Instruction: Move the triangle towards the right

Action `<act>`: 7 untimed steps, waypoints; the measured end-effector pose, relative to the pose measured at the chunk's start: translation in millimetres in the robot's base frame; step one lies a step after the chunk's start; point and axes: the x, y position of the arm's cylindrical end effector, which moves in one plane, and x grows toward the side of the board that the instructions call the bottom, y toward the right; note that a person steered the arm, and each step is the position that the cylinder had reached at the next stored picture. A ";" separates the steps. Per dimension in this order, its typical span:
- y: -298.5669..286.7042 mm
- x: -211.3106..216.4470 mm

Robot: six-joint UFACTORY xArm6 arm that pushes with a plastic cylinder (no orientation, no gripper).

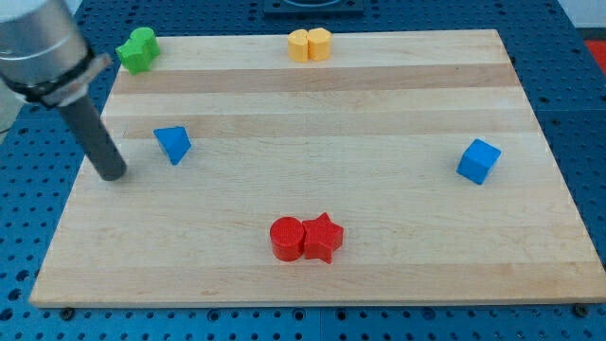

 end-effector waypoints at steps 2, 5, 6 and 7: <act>111.1 -22.3; 83.9 -17.2; 48.9 -31.4; 70.8 -45.4</act>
